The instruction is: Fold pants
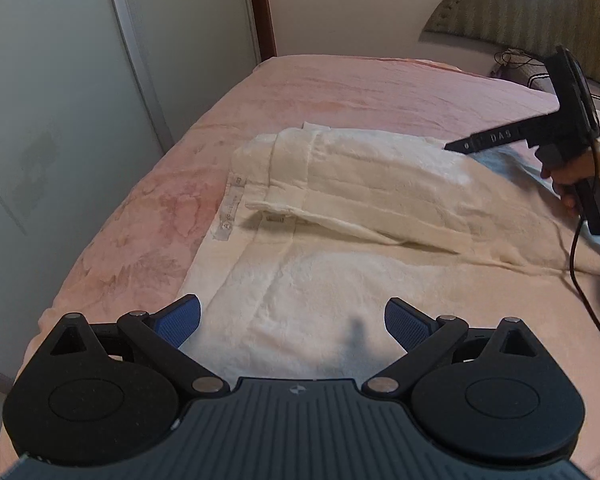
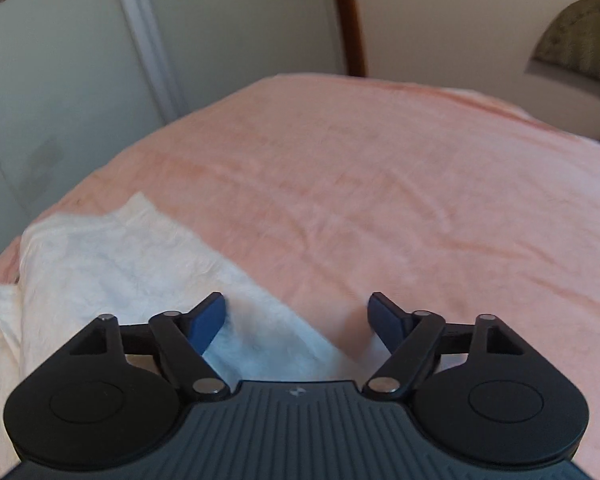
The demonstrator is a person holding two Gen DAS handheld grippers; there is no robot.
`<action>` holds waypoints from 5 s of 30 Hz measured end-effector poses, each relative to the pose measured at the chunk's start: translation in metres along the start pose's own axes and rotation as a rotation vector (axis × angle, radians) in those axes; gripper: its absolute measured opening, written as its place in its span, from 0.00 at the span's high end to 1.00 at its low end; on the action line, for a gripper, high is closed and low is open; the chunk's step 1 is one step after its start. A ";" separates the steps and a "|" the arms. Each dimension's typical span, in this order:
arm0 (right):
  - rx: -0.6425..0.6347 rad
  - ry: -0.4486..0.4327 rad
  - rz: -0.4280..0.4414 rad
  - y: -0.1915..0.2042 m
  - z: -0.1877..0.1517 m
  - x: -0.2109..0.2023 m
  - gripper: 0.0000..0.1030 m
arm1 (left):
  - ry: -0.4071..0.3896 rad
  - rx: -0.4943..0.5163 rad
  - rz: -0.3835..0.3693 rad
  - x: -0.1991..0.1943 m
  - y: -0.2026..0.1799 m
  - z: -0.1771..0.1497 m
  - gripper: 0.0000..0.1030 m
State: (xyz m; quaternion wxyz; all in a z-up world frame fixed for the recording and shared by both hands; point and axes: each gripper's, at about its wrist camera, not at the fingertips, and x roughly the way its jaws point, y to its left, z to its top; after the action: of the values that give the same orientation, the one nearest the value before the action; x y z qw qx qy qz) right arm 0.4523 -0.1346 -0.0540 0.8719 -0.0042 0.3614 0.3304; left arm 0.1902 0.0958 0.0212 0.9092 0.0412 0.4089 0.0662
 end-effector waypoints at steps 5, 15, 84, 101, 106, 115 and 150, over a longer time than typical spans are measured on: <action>-0.148 0.010 0.059 0.021 -0.010 -0.006 0.82 | -0.030 -0.105 -0.030 0.023 0.006 0.045 0.03; -0.972 -0.252 -0.256 0.168 -0.100 -0.089 0.90 | -0.010 -0.472 -0.373 0.071 0.027 0.121 0.02; -0.864 -0.070 -0.410 0.113 -0.202 -0.189 0.78 | -0.218 -0.455 -0.339 -0.018 0.087 -0.035 1.00; -0.728 0.032 -0.352 0.169 -0.278 -0.241 0.96 | -0.070 -0.450 -0.323 -0.005 0.112 -0.095 1.00; -0.662 0.022 -0.370 0.176 -0.296 -0.236 0.96 | -0.046 -0.476 -0.311 -0.008 0.119 -0.100 1.00; -0.541 0.010 -0.331 0.182 -0.304 -0.247 0.96 | 0.005 -0.404 -0.232 -0.004 0.102 -0.105 0.91; 0.557 -0.329 -0.744 -0.139 -0.376 -0.444 0.97 | -0.033 0.434 -0.758 -0.046 -0.252 -0.110 0.46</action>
State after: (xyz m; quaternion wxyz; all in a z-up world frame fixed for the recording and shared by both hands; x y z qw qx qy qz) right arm 0.0654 -0.5903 -0.0827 0.9443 0.1522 0.2676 -0.1164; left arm 0.0997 -0.1582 -0.0508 0.8460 0.0791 0.3850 -0.3603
